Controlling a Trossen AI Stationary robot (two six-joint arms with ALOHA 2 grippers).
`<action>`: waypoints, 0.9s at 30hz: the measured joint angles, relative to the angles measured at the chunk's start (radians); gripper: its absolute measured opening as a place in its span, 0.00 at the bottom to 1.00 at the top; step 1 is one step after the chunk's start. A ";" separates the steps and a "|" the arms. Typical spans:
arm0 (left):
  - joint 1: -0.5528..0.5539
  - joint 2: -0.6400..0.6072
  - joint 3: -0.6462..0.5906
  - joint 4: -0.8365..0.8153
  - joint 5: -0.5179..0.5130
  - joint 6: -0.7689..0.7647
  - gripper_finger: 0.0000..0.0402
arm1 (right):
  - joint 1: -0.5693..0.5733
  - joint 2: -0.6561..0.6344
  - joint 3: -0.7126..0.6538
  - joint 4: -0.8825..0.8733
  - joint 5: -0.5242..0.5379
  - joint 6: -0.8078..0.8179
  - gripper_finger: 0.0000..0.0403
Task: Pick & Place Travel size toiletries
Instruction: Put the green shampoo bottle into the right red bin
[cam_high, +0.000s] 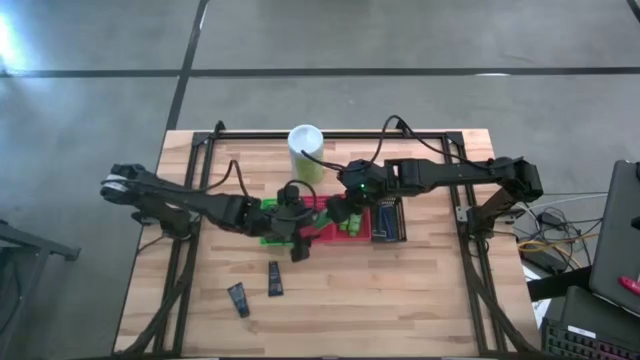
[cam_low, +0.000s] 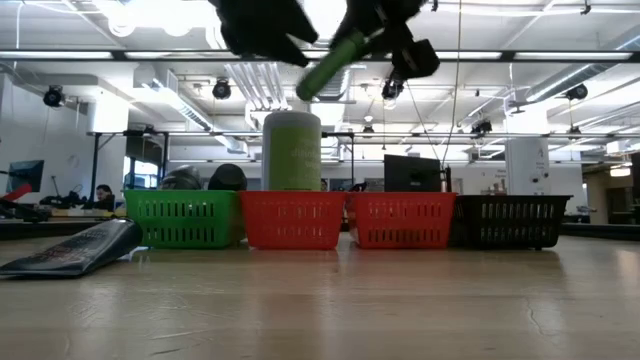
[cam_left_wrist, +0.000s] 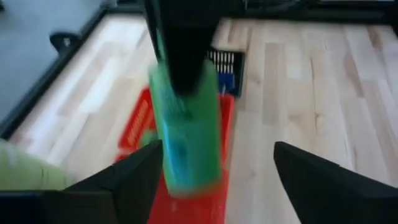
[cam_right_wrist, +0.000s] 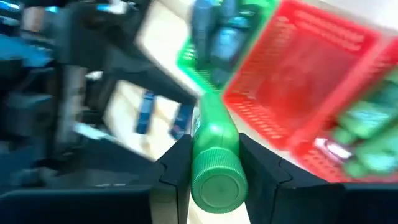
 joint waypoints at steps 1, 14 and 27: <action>-0.003 -0.002 0.000 -0.027 0.000 -0.024 0.79 | -0.008 -0.002 0.000 -0.029 0.000 -0.014 0.24; -0.086 -0.071 0.000 -0.272 -0.082 -0.327 0.85 | -0.225 0.128 -0.007 -0.342 -0.357 -0.387 0.25; -0.122 -0.103 0.000 -0.306 -0.169 -0.461 0.85 | -0.260 0.307 0.088 -0.404 -0.250 -0.578 0.30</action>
